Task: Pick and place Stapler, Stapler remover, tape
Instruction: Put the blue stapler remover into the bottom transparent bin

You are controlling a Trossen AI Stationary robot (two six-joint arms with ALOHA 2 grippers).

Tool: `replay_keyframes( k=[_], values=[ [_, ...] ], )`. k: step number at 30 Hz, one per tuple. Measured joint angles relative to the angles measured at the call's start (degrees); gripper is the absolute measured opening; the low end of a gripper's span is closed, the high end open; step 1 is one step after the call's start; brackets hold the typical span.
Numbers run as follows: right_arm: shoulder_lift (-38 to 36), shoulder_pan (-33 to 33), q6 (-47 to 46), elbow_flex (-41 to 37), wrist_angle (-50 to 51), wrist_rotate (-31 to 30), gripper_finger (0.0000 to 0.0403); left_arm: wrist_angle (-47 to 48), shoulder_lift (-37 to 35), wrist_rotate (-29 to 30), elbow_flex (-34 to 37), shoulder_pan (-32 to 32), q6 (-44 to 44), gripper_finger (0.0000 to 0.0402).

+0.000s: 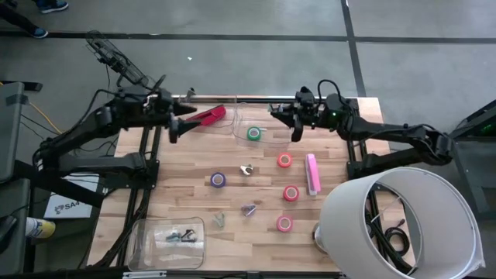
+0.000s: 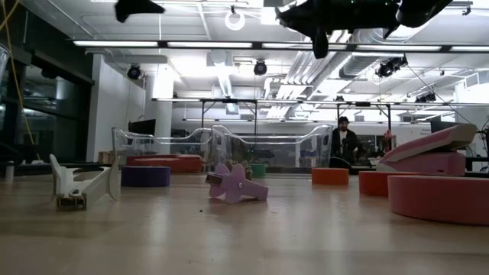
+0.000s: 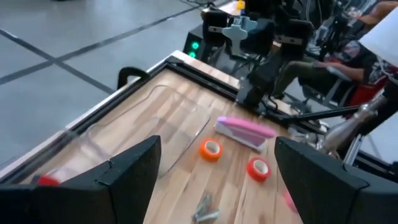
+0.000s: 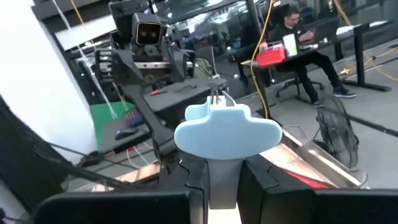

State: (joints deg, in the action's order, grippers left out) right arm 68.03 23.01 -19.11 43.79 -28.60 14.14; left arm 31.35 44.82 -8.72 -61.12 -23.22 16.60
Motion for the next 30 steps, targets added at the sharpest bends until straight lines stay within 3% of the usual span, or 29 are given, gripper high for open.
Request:
replay_keyframes(
  k=[4, 15, 26, 30],
  values=[
    [0.0, -1.9, -0.3, 0.0, -1.7, -2.3, 0.0034, -6.4, 5.9, -3.2, 0.0, 0.0, -1.2, 0.0310],
    [0.0, -5.0, -4.7, 0.0, -2.1, -1.2, 0.0034, -25.6, 19.1, -10.8, 0.0, 0.0, -2.8, 0.0310],
    [0.0, -5.1, -4.6, 0.0, -1.5, 7.0, 0.0034, -34.6, 24.4, -21.7, 0.0, 0.0, -2.8, 0.0310],
    [0.3, -5.1, -3.9, 0.0, -2.5, 9.5, 0.0034, -39.3, 25.6, -22.0, 0.0, 0.0, -1.5, 0.0310]
  ],
)
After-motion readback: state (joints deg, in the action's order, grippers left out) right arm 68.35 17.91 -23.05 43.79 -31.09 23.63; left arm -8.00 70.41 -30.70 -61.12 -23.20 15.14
